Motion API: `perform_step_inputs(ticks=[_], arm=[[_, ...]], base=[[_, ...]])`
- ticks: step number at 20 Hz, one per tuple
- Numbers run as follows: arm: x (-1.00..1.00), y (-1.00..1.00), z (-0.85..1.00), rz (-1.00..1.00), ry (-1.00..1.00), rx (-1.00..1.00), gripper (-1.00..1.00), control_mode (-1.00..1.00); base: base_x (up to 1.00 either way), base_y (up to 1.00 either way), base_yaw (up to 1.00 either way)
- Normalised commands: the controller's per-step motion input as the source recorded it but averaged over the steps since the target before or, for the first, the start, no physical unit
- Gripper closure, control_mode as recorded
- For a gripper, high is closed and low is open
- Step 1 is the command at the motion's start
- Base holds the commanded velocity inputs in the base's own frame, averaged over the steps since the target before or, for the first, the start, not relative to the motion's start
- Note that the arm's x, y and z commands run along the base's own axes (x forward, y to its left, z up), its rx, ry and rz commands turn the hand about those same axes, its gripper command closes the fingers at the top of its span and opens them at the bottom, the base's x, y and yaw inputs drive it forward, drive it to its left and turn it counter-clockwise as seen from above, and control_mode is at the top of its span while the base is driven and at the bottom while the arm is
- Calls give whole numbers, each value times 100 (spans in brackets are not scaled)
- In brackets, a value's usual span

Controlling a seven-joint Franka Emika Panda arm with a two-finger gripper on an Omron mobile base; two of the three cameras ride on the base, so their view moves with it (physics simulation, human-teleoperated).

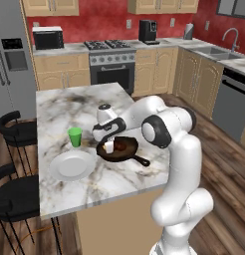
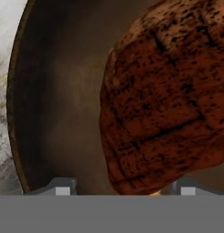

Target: Pick up the pan with the steak in it and place it on the dining table. Then place the steak on the plate.

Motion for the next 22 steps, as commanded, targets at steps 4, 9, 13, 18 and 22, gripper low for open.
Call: perform_step_inputs(ticks=[4,9,13,18,22], arm=[[1,-6,-30,0,0,-1,-100,-100],[-12,-7,-34,0,0,-3,100,-100],[0,0,-5,0,0,-1,100,-100],[-3,-3,11,-2,0,2,100,-100],[-6,-4,42,-8,0,5,100,-100]], base=[[0,0,0],[0,0,0],[0,0,0],[0,0,0],[0,0,0]])
